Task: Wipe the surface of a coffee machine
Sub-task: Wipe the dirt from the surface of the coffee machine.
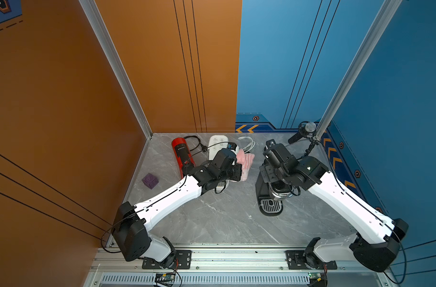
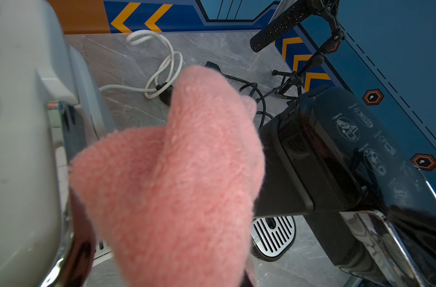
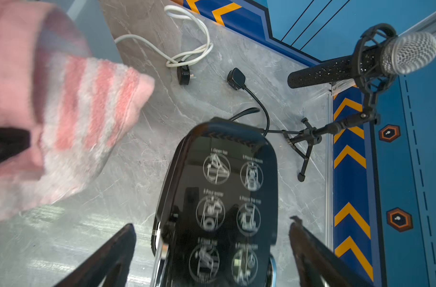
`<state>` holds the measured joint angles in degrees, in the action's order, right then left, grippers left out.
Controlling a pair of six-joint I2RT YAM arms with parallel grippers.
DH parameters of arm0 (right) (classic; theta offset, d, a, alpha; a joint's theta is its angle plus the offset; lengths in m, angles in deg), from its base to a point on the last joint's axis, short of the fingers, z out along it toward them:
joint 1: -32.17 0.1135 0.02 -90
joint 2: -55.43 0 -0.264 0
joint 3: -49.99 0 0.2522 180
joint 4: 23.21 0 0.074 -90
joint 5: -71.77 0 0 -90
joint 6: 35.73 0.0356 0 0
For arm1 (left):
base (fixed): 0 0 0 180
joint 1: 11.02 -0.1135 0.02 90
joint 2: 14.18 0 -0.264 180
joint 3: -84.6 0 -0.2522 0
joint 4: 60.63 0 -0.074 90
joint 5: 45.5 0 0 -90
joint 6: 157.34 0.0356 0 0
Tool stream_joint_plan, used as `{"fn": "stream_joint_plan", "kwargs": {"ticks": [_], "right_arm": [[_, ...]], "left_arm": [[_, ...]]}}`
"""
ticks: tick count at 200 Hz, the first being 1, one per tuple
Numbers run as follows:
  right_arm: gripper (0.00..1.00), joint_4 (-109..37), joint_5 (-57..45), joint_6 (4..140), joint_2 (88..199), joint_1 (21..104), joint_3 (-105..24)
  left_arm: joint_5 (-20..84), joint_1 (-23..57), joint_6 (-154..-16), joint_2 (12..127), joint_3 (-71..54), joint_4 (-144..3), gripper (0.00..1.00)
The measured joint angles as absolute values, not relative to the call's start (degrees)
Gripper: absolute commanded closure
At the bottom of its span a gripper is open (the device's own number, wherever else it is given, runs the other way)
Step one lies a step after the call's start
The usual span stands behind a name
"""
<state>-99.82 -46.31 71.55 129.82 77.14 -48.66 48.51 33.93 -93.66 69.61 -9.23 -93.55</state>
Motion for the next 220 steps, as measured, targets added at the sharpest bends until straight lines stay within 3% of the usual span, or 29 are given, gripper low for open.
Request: {"fn": "stream_joint_plan", "kwargs": {"ticks": [80,220], "right_arm": [[0.0,-104.5,-50.4,83.2,124.3,84.2,-37.7],[0.0,-105.9,-51.0,85.8,119.3,80.4,-30.7]], "left_arm": [[48.3,33.9,-93.0,69.3,-9.2,-93.5,1.0],[46.5,33.9,-92.5,71.8,-6.5,-93.6,1.0]]}}
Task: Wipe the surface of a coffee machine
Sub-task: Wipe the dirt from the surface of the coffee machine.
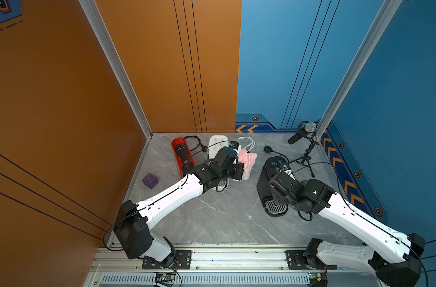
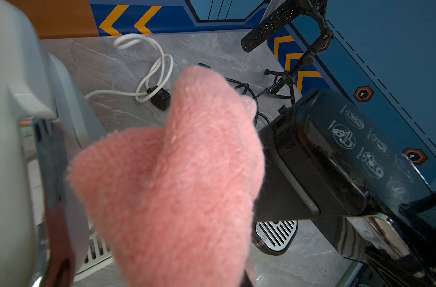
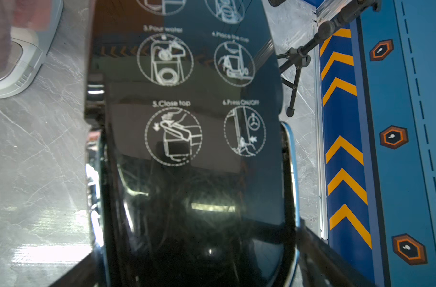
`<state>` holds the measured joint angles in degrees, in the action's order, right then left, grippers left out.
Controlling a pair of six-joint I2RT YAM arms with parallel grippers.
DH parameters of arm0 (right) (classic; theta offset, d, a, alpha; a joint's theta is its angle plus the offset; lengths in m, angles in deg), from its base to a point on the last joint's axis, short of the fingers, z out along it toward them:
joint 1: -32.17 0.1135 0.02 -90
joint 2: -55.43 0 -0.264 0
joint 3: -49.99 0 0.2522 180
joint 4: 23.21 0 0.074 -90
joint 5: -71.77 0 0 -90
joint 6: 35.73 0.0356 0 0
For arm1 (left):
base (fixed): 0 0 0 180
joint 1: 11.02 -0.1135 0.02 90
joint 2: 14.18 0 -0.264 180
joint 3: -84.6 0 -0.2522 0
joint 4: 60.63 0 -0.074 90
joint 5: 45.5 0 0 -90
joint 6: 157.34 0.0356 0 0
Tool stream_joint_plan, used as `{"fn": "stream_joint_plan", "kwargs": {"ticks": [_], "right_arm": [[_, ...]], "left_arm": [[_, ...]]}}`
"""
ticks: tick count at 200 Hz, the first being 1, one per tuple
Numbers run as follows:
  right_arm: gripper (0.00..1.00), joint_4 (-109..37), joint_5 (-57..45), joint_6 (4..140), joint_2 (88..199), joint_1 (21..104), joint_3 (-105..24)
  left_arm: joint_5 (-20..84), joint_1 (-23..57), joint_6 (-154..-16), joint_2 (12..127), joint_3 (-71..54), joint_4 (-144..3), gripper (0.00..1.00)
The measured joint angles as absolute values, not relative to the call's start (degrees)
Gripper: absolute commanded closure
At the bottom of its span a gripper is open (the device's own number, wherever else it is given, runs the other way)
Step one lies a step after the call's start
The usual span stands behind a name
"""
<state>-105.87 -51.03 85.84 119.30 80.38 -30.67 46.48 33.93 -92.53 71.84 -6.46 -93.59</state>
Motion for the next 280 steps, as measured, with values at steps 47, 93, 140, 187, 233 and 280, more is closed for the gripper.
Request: {"fn": "stream_joint_plan", "kwargs": {"ticks": [47,93,140,187,233,280], "right_arm": [[0.0,-106.4,-46.8,83.8,116.5,79.1,-31.1],[0.0,-106.4,-37.8,82.8,111.6,79.0,-32.5],[0.0,-106.4,-34.9,82.6,108.7,76.5,-38.6],[0.01,-104.2,-34.6,80.6,109.9,64.7,-40.2],[0.04,-96.4,-26.6,79.0,113.3,52.7,-35.8],[0.06,-90.8,-19.9,78.4,115.8,48.4,-33.3]], "left_arm": [[43.2,33.9,-91.8,75.7,-0.9,-94.0,1.0],[36.7,33.1,-90.7,79.1,4.0,-94.0,1.0],[29.3,32.0,-90.7,84.4,9.8,-94.0,1.0],[18.7,30.0,-90.6,91.0,17.6,-94.4,1.0],[8.9,27.9,-89.3,96.9,23.3,-94.4,1.0],[1.2,26.2,-86.1,101.9,27.1,-94.4,1.0]]}}
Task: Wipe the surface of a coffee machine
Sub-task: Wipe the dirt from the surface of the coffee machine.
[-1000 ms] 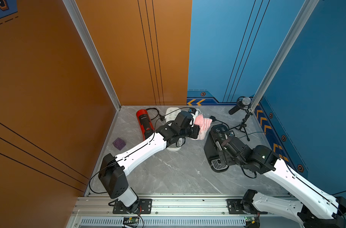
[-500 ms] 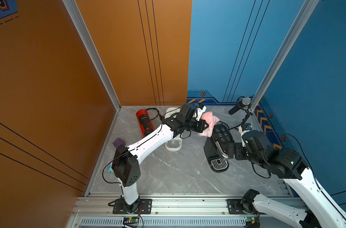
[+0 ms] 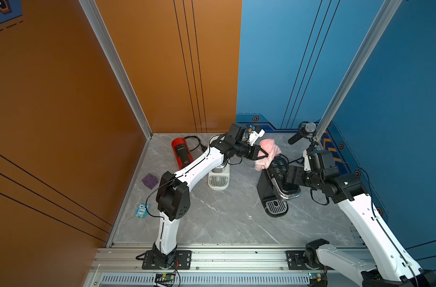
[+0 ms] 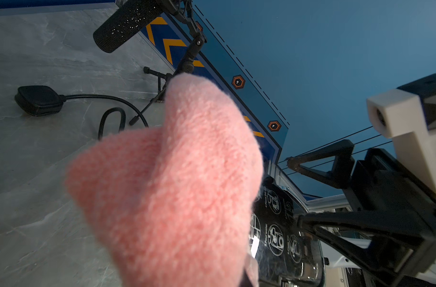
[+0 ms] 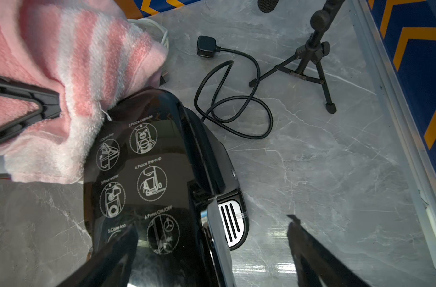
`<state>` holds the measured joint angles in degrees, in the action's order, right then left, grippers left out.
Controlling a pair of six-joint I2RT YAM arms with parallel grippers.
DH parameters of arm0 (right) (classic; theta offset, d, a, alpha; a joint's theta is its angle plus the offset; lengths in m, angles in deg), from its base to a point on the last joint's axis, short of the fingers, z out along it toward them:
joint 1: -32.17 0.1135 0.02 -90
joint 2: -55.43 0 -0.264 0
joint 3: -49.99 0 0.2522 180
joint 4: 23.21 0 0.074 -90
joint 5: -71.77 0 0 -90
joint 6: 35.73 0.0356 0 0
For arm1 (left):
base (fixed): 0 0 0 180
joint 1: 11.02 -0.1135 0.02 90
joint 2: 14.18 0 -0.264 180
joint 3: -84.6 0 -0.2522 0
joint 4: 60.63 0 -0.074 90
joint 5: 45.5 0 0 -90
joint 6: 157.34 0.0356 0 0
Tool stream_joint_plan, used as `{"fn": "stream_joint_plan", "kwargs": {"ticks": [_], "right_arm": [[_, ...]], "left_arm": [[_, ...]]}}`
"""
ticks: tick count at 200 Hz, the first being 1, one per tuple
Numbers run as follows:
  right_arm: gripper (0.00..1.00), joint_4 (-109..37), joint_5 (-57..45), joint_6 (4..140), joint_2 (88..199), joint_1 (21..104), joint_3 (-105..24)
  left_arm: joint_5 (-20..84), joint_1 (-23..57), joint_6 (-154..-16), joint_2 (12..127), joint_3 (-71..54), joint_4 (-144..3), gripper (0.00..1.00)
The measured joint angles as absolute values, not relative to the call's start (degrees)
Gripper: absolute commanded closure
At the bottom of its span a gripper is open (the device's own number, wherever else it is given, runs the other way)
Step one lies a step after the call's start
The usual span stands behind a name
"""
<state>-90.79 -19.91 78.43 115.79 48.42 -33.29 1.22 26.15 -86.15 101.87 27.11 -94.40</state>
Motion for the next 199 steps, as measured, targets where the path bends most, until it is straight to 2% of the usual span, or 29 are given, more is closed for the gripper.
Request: {"fn": "stream_joint_plan", "kwargs": {"ticks": [102,199], "right_arm": [[0.06,-84.2,-16.7,78.5,117.8,46.6,-31.0],[0.06,-80.1,-15.2,78.4,120.0,44.5,-30.6]], "left_arm": [[5.0,26.2,-80.6,106.3,28.7,-95.2,1.0],[14.9,29.2,-77.6,108.9,20.4,-97.0,1.0]]}}
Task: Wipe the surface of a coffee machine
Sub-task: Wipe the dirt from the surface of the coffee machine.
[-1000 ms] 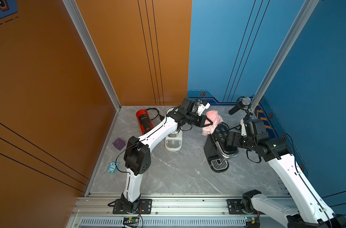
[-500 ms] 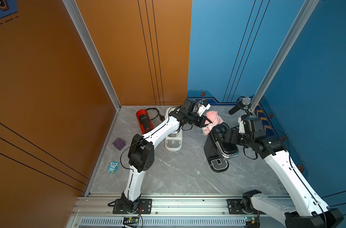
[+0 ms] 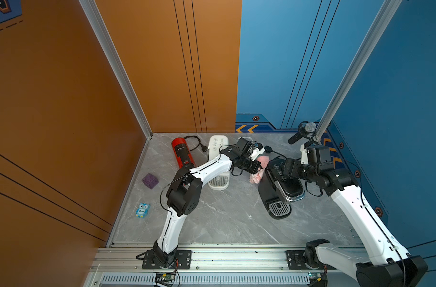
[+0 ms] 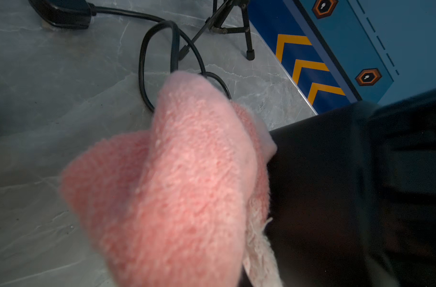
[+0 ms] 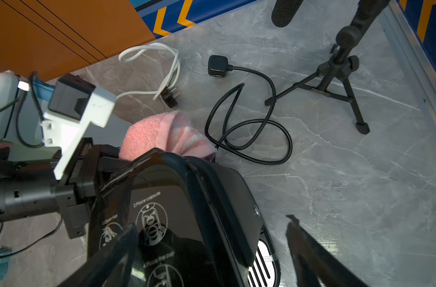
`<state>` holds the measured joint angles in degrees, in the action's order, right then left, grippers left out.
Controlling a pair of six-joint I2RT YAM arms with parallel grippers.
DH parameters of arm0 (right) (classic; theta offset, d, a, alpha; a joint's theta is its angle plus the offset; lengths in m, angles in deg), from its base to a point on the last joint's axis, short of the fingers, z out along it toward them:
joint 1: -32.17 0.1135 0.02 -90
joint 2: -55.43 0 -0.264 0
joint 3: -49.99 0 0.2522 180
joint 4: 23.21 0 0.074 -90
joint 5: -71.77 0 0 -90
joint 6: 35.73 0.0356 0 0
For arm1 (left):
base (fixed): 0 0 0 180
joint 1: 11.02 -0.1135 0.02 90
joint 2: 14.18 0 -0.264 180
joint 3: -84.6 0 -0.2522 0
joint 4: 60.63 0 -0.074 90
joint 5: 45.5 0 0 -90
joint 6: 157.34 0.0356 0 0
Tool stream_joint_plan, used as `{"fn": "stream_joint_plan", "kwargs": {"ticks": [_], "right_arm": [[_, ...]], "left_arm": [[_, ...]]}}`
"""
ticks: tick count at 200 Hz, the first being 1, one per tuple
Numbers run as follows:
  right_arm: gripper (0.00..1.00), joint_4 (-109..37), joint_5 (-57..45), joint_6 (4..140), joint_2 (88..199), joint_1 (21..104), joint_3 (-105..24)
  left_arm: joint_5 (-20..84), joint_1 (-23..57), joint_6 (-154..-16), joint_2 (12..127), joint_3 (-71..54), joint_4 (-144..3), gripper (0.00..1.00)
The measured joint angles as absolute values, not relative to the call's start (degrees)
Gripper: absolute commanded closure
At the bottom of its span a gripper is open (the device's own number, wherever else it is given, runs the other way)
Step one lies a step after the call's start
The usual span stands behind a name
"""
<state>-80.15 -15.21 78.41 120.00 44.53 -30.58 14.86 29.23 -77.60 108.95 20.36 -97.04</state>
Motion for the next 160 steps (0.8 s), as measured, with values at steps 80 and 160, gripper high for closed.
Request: {"fn": "stream_joint_plan", "kwargs": {"ticks": [80,160], "right_arm": [[0.06,-78.9,-13.8,78.5,119.2,44.5,-29.4],[0.05,-80.7,-13.7,79.8,112.6,43.0,-25.6]], "left_arm": [[21.5,30.6,-79.0,111.2,19.1,-99.2,1.0],[12.8,28.8,-80.9,104.8,28.5,-101.4,1.0]]}}
